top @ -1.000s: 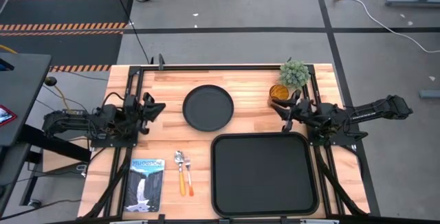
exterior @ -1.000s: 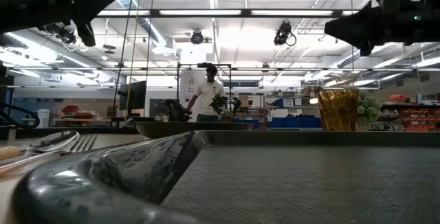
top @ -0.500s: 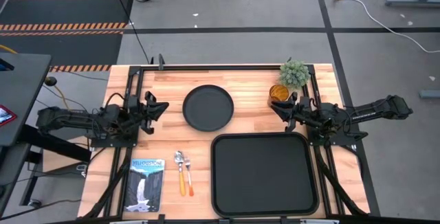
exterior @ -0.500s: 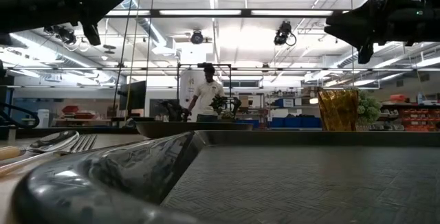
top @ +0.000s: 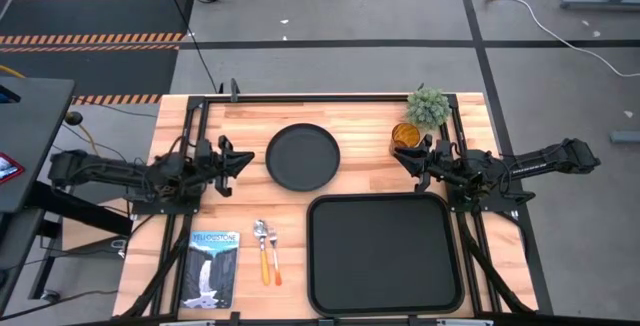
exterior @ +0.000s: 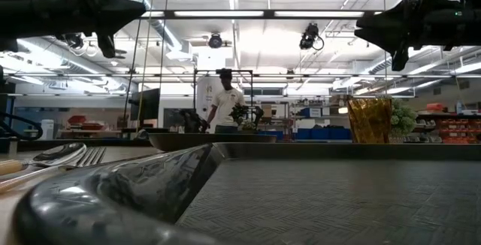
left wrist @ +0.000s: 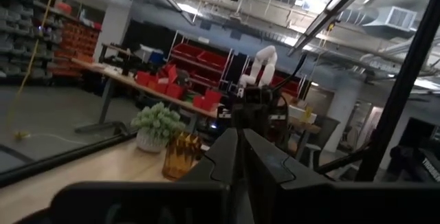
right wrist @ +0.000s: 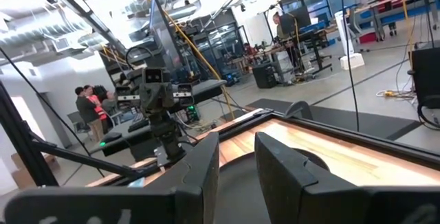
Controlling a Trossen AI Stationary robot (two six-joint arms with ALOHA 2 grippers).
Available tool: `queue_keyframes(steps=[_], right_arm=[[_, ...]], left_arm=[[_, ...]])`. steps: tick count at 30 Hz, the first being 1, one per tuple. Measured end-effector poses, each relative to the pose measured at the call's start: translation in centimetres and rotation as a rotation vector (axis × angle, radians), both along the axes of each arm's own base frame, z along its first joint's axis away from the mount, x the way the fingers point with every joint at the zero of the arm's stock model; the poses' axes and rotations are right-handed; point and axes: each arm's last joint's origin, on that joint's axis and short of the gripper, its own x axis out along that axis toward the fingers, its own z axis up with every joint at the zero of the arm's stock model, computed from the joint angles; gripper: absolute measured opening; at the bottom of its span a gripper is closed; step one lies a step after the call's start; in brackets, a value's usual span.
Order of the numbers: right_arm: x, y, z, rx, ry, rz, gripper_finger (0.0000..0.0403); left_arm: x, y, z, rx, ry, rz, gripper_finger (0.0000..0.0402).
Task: Pick and place plate/cup/fork/spoon on tray
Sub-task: Put the brown cup on the black tray
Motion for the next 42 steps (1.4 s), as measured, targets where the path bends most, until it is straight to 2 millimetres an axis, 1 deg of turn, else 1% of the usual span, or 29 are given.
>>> queue_keyframes(steps=[7, 11, 16, 22, 30, 35, 38, 42], right_arm=[[0.0, -0.1, 0.0, 0.028, -0.006, -0.028, 0.0101], [0.0, -0.1, 0.0, 0.046, -0.01, -0.032, 0.0101], [0.0, -0.1, 0.0, 0.046, -0.01, -0.03, 0.0101], [0.0, -0.1, 0.0, 0.043, -0.01, -0.03, 0.0101], [0.0, -0.1, 0.0, -0.12, 0.05, -0.057, 0.0101], [0.0, 0.3, 0.0, -0.218, 0.078, -0.027, 0.0101], [0.0, 0.6, 0.0, -0.238, 0.077, -0.001, 0.0101], [-0.1, 0.9, 0.3, -0.231, 0.053, 0.017, 0.0101]], left_arm=[[1.5, 0.3, 1.1, 0.025, 0.048, 0.036, 0.0029], [2.6, 0.7, 1.9, 0.073, 0.087, 0.078, 0.0029], [4.0, 1.5, 2.4, 0.081, 0.135, 0.162, 0.0029], [5.5, 2.5, 2.6, 0.079, 0.179, 0.213, 0.0029], [7.9, 4.2, 1.9, 0.071, 0.24, 0.276, 0.0029], [9.7, 5.3, 1.7, 0.094, 0.286, 0.308, 0.0029], [11.1, 5.6, 1.7, 0.154, 0.326, 0.289, 0.0029], [12.9, 5.8, 2.0, 0.19, 0.34, 0.243, 0.0029]])
